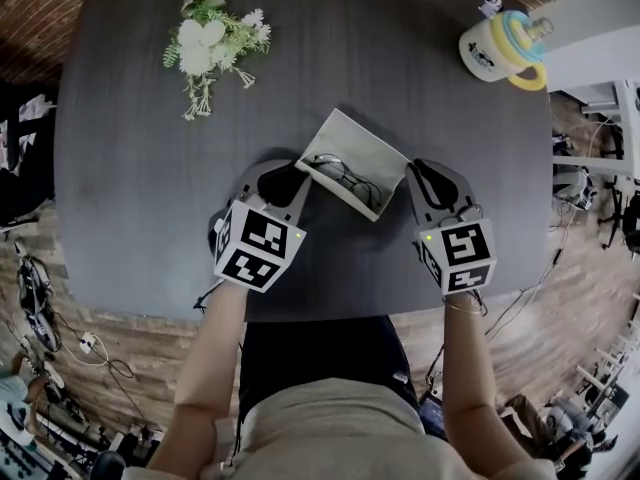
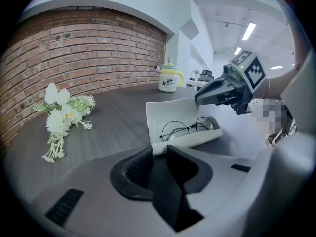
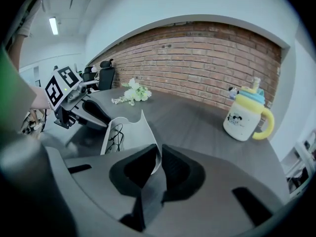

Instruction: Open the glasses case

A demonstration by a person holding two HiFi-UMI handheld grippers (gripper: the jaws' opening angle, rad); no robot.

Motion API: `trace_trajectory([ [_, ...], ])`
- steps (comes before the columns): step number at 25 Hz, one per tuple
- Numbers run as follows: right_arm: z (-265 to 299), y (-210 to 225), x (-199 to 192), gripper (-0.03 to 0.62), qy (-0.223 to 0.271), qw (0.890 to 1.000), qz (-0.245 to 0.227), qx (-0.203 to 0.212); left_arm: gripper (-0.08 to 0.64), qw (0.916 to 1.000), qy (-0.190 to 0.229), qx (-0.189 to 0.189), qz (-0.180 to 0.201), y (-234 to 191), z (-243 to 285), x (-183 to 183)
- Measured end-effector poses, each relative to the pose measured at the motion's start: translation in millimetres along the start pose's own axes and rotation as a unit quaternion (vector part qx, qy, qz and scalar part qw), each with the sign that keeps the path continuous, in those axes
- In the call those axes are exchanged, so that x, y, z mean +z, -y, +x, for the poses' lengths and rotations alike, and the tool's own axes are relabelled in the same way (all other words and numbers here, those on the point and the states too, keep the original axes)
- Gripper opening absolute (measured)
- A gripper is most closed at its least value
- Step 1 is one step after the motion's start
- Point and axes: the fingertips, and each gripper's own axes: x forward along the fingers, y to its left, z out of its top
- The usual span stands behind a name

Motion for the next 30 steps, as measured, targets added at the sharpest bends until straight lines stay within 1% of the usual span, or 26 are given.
trace_trajectory([
  [8, 8, 10, -4, 0.054, 0.003, 0.999, 0.039, -0.018, 0.106, 1.0, 0.003, -0.004, -0.003, -1, 1, 0],
  [11, 9, 11, -5, 0.057, 0.006, 0.999, 0.048, -0.025, 0.106, 1.0, -0.001, -0.005, -0.004, -1, 0, -2],
  [14, 8, 12, -5, 0.06, 0.007, 0.998, 0.054, -0.028, 0.106, 1.0, 0.002, -0.005, -0.003, -1, 0, 0],
  [20, 7, 10, -7, 0.084, 0.007, 0.998, 0.058, -0.03, 0.106, 1.0, 0.005, -0.005, -0.003, -2, 0, 2],
  [25, 4, 7, -4, 0.095, 0.013, 0.998, 0.05, -0.027, 0.107, 1.0, 0.001, -0.004, -0.008, -1, 0, 1],
  [30, 1, -1, 3, 0.101, 0.024, 0.999, 0.04, -0.02, 0.107, 0.9995, 0.006, -0.011, -0.028, -1, -1, 2],
])
